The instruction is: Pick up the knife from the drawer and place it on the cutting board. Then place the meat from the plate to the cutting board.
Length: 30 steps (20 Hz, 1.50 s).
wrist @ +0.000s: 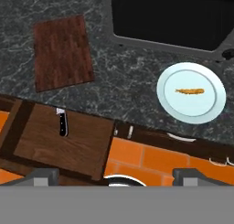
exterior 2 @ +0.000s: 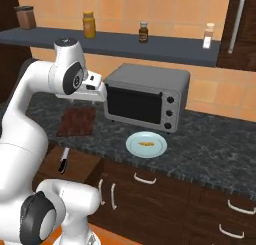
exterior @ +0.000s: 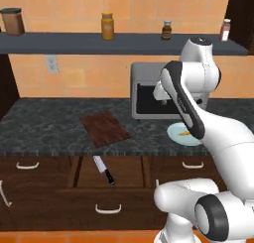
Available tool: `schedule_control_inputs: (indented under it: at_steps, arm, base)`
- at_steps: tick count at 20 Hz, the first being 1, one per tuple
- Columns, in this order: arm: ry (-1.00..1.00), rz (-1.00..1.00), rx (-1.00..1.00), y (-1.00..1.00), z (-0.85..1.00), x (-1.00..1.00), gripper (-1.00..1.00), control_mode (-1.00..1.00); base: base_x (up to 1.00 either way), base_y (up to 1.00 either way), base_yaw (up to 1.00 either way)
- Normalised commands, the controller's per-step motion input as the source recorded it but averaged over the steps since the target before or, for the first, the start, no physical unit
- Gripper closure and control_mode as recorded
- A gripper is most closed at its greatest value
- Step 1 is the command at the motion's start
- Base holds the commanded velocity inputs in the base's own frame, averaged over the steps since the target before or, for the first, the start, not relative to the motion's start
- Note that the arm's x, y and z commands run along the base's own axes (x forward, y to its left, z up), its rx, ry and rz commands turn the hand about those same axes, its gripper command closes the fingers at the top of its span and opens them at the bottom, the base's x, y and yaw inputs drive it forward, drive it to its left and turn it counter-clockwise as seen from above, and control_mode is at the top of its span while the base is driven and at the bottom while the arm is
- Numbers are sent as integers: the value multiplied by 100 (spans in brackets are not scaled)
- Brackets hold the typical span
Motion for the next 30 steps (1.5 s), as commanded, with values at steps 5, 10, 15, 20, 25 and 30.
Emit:
schedule_control_inputs:
  at_steps: [5, 10, 15, 20, 25, 30]
  arm:
    - [0, 0, 0, 0, 0, 0, -100, 100]
    - [0, 0, 0, 0, 0, 0, -100, 100]
    - [0, 0, 0, 0, 0, 0, -100, 100]
    - [0, 0, 0, 0, 0, 0, -100, 100]
    - [0, 0, 0, 0, 0, 0, -100, 100]
    - [0, 0, 0, 0, 0, 0, -100, 100]
  base:
    - [2, -68, 15]
    - [34, -25, 23]
    - [43, -41, 27]
    - [37, -46, 27]
    - [5, -10, 6]
    - [0, 0, 0]
